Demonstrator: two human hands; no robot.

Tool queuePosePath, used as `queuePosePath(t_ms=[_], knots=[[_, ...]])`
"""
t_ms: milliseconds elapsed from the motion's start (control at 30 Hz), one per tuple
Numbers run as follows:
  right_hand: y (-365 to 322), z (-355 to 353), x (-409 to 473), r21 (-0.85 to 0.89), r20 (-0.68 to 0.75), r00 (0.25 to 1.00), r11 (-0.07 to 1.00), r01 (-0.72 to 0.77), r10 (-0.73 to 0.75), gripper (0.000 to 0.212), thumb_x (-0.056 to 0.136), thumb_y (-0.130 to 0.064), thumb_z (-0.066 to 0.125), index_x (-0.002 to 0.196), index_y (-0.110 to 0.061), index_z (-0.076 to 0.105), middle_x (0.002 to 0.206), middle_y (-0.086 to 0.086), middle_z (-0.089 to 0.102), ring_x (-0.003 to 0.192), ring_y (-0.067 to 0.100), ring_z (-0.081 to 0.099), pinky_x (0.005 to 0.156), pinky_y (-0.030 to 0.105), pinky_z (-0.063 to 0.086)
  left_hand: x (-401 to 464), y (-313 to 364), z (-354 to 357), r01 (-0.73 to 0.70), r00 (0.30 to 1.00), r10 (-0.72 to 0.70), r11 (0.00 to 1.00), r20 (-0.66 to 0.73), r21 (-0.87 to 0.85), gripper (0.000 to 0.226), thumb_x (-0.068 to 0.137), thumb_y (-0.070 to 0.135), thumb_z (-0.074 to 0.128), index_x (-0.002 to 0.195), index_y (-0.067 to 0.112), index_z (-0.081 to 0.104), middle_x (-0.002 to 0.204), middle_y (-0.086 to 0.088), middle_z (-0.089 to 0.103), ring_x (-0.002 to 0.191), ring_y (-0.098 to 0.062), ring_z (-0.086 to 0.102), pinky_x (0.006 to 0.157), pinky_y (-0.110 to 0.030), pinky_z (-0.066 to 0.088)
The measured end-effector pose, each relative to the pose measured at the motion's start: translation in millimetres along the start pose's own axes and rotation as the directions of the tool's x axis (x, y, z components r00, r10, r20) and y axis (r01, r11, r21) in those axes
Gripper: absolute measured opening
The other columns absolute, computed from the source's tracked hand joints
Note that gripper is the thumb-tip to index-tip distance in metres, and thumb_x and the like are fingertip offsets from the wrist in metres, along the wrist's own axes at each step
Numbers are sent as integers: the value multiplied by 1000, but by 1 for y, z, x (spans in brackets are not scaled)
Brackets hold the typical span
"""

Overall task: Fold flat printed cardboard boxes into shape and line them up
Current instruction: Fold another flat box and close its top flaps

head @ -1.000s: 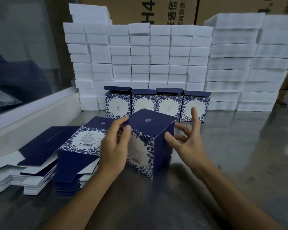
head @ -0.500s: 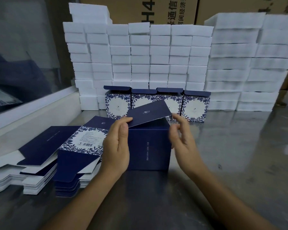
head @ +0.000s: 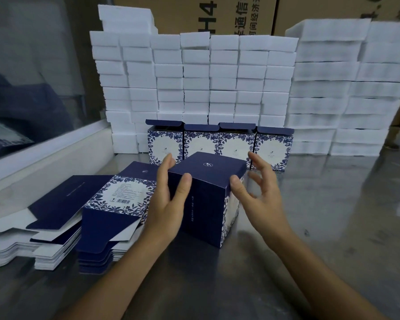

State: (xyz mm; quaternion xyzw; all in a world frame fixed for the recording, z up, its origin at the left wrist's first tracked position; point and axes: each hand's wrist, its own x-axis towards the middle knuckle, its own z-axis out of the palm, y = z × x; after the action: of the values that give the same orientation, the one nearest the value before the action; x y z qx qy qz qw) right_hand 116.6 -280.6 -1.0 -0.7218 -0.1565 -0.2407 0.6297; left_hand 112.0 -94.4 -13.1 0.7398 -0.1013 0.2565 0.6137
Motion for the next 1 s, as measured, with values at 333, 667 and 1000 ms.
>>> queuePosePath(t_ms=[333,667,1000], knots=[[-12,8,-5,-291,-27,961,922,257,-276,33,74,-50,73,96,-26,75,144,0,46,142,14,35,114,28,31,-8,1,12,-216,970,193,963,148,159,54,89,76,29,141,61,28,159,31,4,148,3,0,122,-43,15],[-16,20,-10,-548,59,881,723,421,-469,13,88,-25,70,99,-28,78,105,-8,67,104,21,59,86,55,42,-12,10,13,-404,911,394,805,118,435,47,101,42,31,132,17,57,145,4,48,129,-10,49,96,-33,50],[-2,14,-6,-520,-45,893,773,363,-448,15,90,-18,72,103,-14,77,110,6,61,104,25,54,98,21,39,-9,8,15,-404,907,414,812,74,421,40,103,31,34,126,10,59,141,1,51,128,-10,50,102,-20,41]])
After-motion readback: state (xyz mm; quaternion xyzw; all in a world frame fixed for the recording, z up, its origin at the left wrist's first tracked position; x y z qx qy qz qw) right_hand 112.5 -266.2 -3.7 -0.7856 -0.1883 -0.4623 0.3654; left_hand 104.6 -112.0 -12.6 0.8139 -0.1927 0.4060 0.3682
